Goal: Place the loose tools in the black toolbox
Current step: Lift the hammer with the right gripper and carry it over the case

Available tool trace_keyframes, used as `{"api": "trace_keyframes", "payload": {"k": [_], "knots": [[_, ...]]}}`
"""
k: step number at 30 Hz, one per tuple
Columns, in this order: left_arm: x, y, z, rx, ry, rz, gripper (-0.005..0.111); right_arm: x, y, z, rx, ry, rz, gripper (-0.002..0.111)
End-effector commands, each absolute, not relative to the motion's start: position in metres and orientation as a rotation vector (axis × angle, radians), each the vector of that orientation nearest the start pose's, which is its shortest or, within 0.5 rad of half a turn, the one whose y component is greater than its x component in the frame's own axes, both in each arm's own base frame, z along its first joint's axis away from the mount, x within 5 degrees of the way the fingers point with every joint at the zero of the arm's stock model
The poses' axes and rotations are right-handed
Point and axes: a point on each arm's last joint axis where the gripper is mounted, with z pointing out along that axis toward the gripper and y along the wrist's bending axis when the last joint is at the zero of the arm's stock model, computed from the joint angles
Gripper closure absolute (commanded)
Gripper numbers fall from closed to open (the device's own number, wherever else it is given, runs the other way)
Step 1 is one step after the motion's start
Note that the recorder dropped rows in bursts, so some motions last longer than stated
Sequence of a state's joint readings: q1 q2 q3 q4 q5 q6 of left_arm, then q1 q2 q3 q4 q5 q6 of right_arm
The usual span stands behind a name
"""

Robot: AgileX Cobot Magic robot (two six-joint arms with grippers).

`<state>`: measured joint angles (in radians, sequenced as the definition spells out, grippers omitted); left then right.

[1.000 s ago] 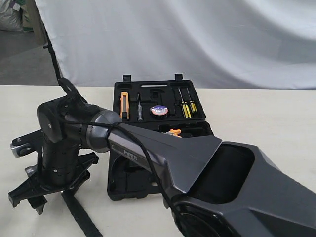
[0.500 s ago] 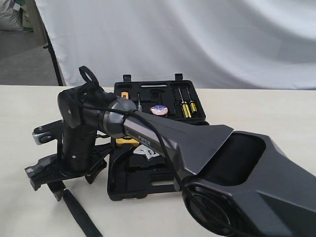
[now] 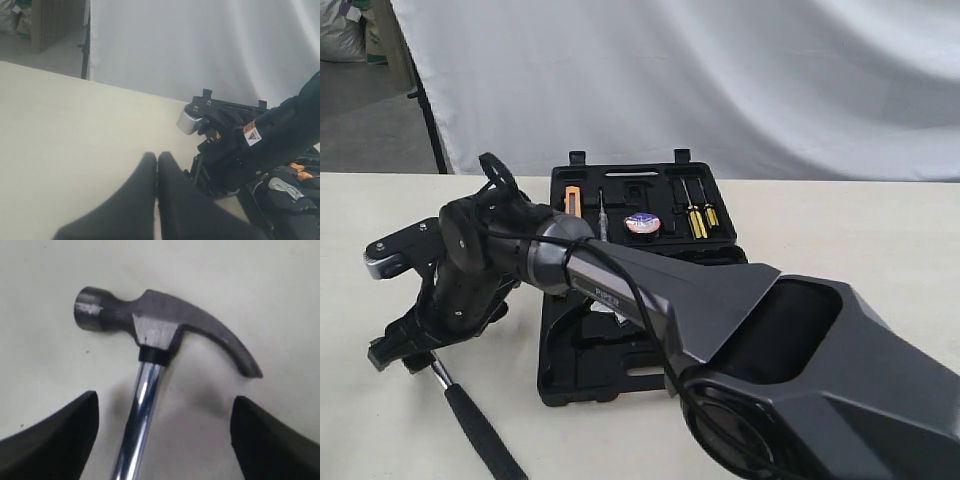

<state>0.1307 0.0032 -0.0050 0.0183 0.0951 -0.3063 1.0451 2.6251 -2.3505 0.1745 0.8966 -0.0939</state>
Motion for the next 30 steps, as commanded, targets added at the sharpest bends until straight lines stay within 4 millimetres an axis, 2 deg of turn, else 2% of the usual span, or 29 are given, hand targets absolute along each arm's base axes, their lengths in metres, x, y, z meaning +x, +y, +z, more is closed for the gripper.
{"api": "trace_keyframes", "payload": {"k": [1,10,12,13,15,19,20,25,30], "knots": [[0.055,0.009,0.208,-0.346,1.526,-0.103,0.106,0.284,0.489,0.114,-1.389,2.248,0.441,0.039],[0.055,0.009,0.208,-0.346,1.526,-0.103,0.106,0.291,0.494,0.099,-1.314,2.2,0.493,0.039],[0.055,0.009,0.208,-0.346,1.526,-0.103,0.106,0.292,0.494,0.094,-1.315,2.203,0.491,0.043],[0.055,0.009,0.208,-0.346,1.526,-0.103,0.106,0.291,0.494,0.093,-1.318,2.208,0.489,0.047],[0.055,0.009,0.208,-0.346,1.526,-0.103,0.106,0.291,0.493,0.09,-1.332,2.22,0.48,0.062],[0.055,0.009,0.208,-0.346,1.526,-0.103,0.106,0.288,0.492,0.089,-1.36,2.236,0.465,0.099],[0.055,0.009,0.208,-0.346,1.526,-0.103,0.106,0.287,0.492,0.092,-1.355,2.244,0.48,0.109],[0.055,0.009,0.208,-0.346,1.526,-0.103,0.106,0.281,0.494,0.115,-1.307,2.294,0.602,0.109],[0.055,0.009,0.208,-0.346,1.526,-0.103,0.106,0.272,0.483,0.147,-1.458,2.309,0.538,0.109]]}}
